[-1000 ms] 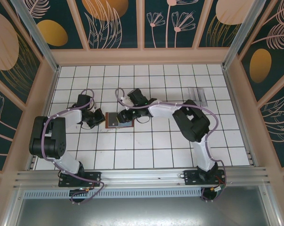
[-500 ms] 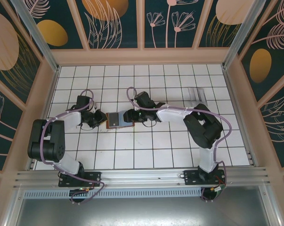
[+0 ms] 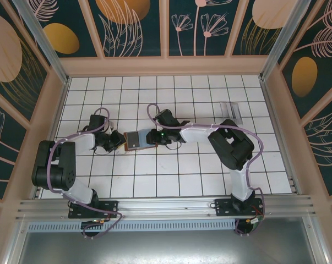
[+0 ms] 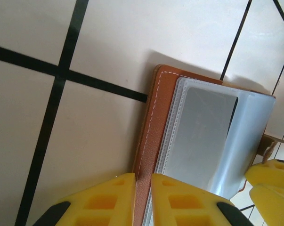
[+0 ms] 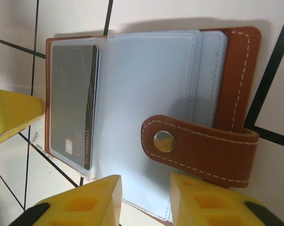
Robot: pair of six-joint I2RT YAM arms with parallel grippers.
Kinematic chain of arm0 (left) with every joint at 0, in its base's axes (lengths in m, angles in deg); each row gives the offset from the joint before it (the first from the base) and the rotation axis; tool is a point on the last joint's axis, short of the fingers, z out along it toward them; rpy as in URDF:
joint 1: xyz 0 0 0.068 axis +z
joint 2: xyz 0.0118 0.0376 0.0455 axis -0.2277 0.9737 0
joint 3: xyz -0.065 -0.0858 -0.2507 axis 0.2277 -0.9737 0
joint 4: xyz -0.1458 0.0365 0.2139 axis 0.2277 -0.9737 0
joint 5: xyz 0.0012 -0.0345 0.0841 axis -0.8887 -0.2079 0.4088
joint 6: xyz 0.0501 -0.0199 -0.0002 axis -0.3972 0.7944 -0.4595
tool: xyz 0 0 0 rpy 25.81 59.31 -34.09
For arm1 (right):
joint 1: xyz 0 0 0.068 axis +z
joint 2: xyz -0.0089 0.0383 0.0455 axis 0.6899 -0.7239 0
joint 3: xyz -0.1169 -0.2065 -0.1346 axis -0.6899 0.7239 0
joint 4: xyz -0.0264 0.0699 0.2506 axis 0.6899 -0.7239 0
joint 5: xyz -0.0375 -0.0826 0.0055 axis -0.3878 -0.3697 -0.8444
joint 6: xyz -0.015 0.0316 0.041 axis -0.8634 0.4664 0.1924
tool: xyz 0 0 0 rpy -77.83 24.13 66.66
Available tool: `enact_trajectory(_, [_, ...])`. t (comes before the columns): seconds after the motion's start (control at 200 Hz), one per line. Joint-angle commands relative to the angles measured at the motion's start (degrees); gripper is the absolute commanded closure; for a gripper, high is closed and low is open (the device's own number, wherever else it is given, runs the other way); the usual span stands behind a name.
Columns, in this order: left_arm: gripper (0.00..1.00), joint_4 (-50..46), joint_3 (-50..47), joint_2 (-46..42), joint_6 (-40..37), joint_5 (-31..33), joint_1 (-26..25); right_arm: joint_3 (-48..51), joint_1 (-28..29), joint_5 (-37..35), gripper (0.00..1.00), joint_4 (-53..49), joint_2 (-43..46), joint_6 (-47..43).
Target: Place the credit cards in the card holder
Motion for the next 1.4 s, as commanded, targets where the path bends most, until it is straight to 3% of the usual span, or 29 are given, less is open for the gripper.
enact_trajectory(0.0, [0.82,1.06,-0.69,-1.36,1.02,-1.39,-0.17,-1.99,0.32,0.63,0.69,-0.25,-0.83,-0.51])
enact_trajectory(0.425, [0.83,1.90,-1.57,-1.73,1.30,-2.19,-0.17,-0.36,0.67,2.86,0.72,4.41,-1.28,1.81])
enact_trajectory(0.601, [0.83,1.82,-1.70,-1.30,1.29,-2.80,-0.17,-1.15,0.57,3.22,0.64,4.56,-1.81,2.53])
enact_trajectory(0.726, [0.83,1.27,-1.26,-0.85,1.14,-2.88,-0.17,-1.25,1.11,-0.87,0.62,2.14,-1.33,2.32])
enact_trajectory(0.871, [0.82,1.59,-1.70,-2.04,1.36,-1.51,-0.17,-2.16,3.61,-10.43,0.57,-3.68,2.03,1.01])
enact_trajectory(1.396, [0.82,0.02,-0.49,-0.77,-0.29,-2.47,-0.17,-6.38,5.56,-17.87,0.53,-10.83,2.67,0.49])
